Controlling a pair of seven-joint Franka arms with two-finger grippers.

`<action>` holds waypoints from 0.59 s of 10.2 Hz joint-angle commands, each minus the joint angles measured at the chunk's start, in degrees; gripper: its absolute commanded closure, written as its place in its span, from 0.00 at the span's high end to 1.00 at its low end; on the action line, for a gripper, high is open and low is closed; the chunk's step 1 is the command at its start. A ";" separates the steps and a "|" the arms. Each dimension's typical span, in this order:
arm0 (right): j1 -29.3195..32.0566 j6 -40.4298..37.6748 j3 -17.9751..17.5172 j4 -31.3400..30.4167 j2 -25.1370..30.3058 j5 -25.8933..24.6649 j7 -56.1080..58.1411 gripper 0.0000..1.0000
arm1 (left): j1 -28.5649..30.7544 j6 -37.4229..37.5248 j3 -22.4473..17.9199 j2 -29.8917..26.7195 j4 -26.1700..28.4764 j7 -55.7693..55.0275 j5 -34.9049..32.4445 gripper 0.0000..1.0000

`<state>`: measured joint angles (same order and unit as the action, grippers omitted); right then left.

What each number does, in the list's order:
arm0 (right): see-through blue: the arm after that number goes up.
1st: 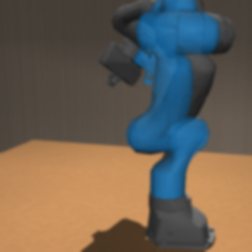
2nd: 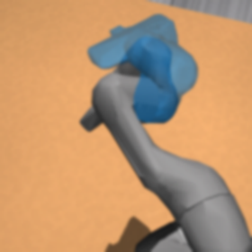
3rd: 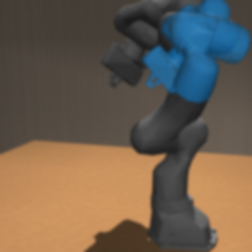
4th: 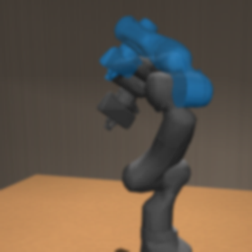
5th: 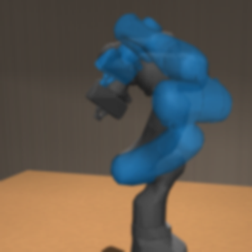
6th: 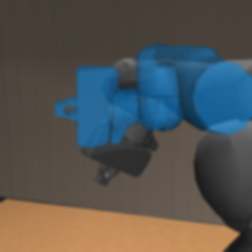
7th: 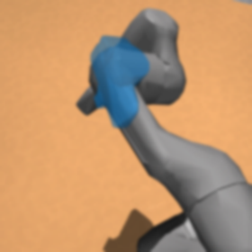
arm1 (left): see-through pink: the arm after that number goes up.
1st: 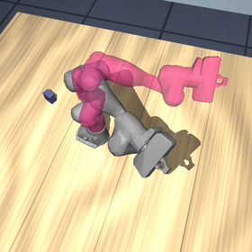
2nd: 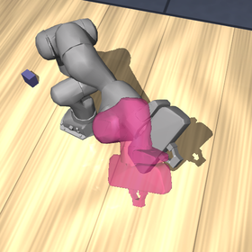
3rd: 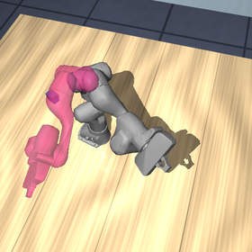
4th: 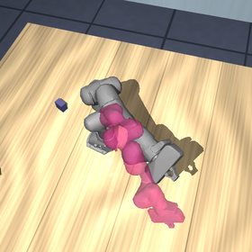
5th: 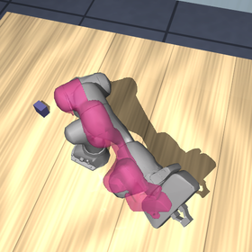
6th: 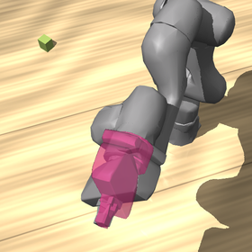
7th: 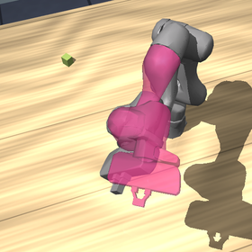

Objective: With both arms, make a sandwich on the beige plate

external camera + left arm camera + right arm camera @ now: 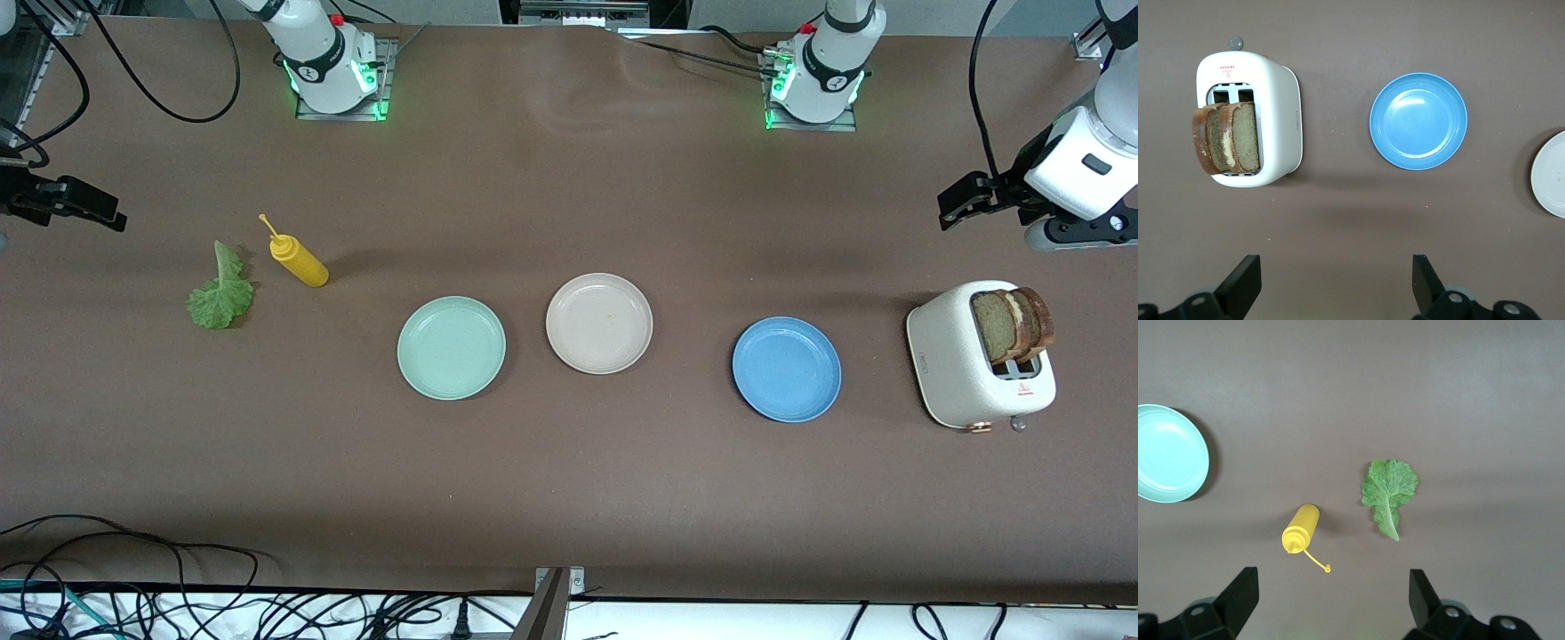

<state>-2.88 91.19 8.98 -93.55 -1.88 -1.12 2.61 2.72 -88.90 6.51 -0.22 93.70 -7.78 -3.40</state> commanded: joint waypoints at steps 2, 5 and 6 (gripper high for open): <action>-0.11 -0.93 -0.10 1.27 -0.49 -0.20 -0.58 1.00 | 0.35 0.92 -0.19 -0.05 -0.45 1.10 1.47 1.00; -0.02 -0.93 -0.10 1.18 -0.49 -0.20 -0.58 1.00 | 0.35 1.36 -0.19 -0.05 -0.45 1.10 1.47 1.00; -0.02 -0.93 -0.10 1.27 -0.49 -0.20 -0.58 1.00 | 0.35 1.36 -0.19 -0.05 -0.45 1.10 1.47 1.00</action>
<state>-2.88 91.19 8.98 -93.56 -1.89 -1.12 2.60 2.74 -88.48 6.45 -0.22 93.70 -7.78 -3.40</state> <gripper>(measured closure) 0.000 0.000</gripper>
